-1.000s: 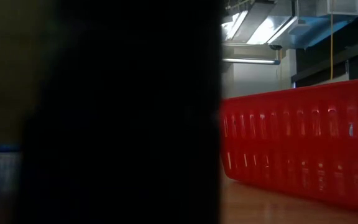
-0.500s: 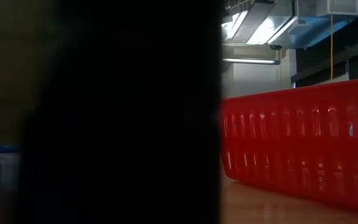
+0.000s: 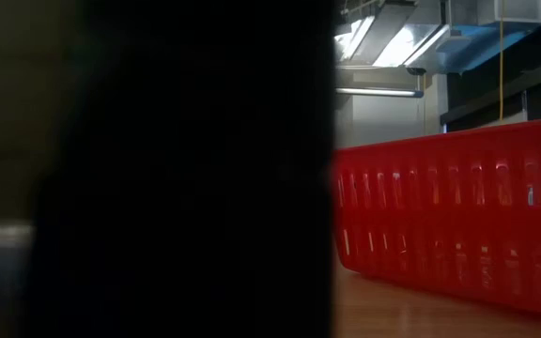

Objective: Stack baskets on shelf by color
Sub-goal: Put the bottom blue bin on the shelf

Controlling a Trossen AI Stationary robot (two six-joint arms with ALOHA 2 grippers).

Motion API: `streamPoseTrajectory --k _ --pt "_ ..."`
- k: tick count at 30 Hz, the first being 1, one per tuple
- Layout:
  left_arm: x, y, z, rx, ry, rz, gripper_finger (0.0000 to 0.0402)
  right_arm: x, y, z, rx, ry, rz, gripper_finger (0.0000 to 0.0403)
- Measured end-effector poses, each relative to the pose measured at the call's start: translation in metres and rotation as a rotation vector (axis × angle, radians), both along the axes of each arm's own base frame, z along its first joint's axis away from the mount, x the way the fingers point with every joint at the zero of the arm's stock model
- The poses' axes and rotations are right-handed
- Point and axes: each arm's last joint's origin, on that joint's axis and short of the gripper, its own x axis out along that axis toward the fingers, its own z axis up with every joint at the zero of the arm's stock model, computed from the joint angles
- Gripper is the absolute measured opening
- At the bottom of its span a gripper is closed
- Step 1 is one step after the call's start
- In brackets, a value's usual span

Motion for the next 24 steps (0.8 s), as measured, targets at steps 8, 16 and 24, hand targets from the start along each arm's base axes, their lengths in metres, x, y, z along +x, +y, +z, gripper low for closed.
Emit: streamPoseTrajectory --k 8,16,24 --pt "0.014 -0.034 0.068 0.008 -0.133 -0.175 0.0 0.0 0.0 0.0 -0.036 -0.014 0.031 0.0016" --pt "0.007 -0.098 0.128 -0.045 -0.349 -0.321 0.0 -0.003 0.007 0.002 0.044 -0.049 0.305 0.0016" --pt "-0.009 -0.164 0.155 -0.164 -0.567 -0.36 0.0 -0.003 0.008 0.002 0.038 -0.064 0.346 0.0016"
